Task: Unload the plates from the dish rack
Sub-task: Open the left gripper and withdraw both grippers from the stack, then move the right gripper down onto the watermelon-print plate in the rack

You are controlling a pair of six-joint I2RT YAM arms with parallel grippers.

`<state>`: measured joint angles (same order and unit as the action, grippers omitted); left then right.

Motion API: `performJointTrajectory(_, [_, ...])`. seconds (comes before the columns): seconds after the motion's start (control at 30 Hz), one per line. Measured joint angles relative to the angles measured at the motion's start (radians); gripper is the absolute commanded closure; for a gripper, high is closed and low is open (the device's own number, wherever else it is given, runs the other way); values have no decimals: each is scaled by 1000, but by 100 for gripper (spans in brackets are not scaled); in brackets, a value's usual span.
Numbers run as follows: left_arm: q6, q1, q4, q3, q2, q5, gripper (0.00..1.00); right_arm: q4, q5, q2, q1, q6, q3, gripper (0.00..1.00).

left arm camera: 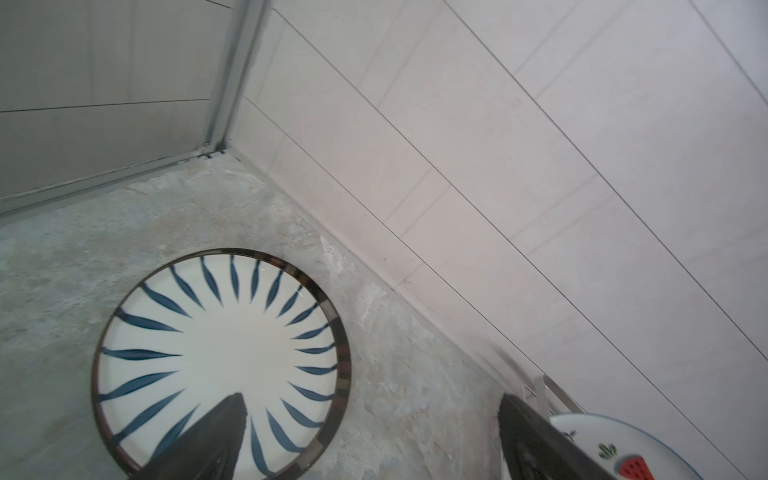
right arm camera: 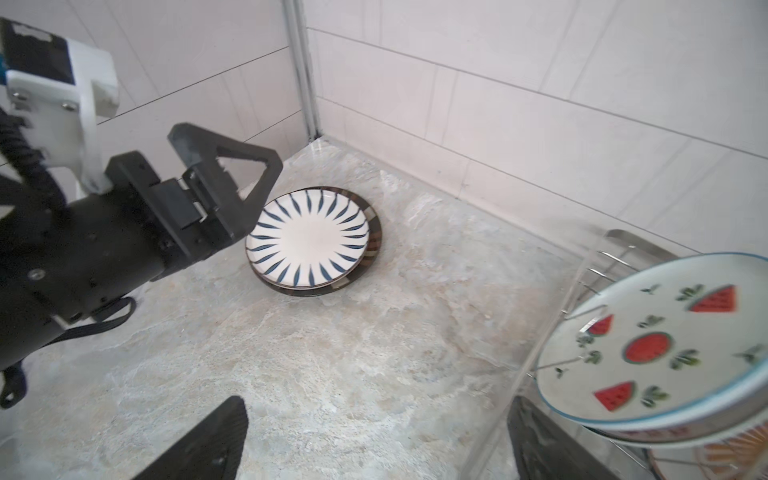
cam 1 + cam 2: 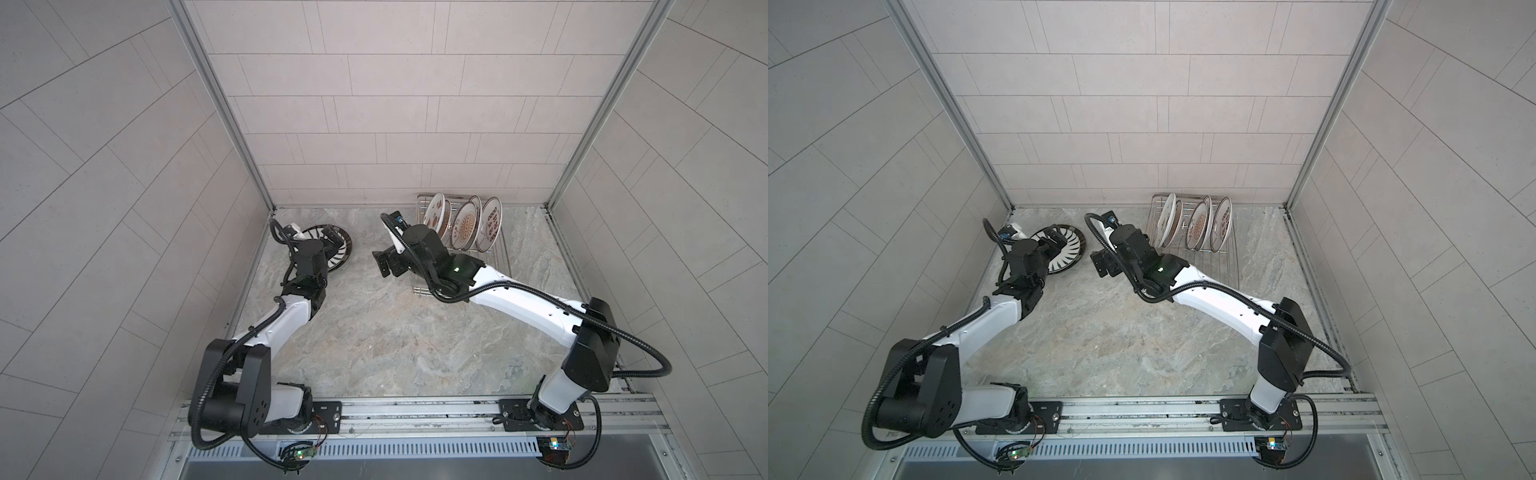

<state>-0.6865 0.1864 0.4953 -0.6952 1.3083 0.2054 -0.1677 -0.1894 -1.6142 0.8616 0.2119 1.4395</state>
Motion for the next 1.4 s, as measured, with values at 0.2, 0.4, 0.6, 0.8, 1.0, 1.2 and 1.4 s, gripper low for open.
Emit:
performJointTrajectory(0.2, [85, 63, 28, 52, -89, -138, 0, -25, -161, 60, -48, -13, -10, 1])
performJointTrajectory(0.4, [148, 202, 33, 81, -134, -198, 0, -63, -149, 66, -193, 24, -10, 2])
performJointTrajectory(0.6, [111, 258, 140, 135, -125, -273, 0, -69, -64, 63, -316, 107, -9, 6])
performJointTrajectory(0.8, [82, 284, 183, 141, -81, -298, 0, -94, -8, -34, -383, 148, 75, 13])
performJointTrajectory(1.0, [81, 359, 200, 121, -28, -266, 0, -161, 14, -166, -404, 159, 218, 34])
performJointTrajectory(1.2, [80, 398, 228, 99, 45, -258, 0, -241, 28, -301, -438, 172, 375, 52])
performJointTrajectory(1.4, [74, 400, 252, 90, 92, -269, 0, -319, 39, -427, -451, 175, 514, 62])
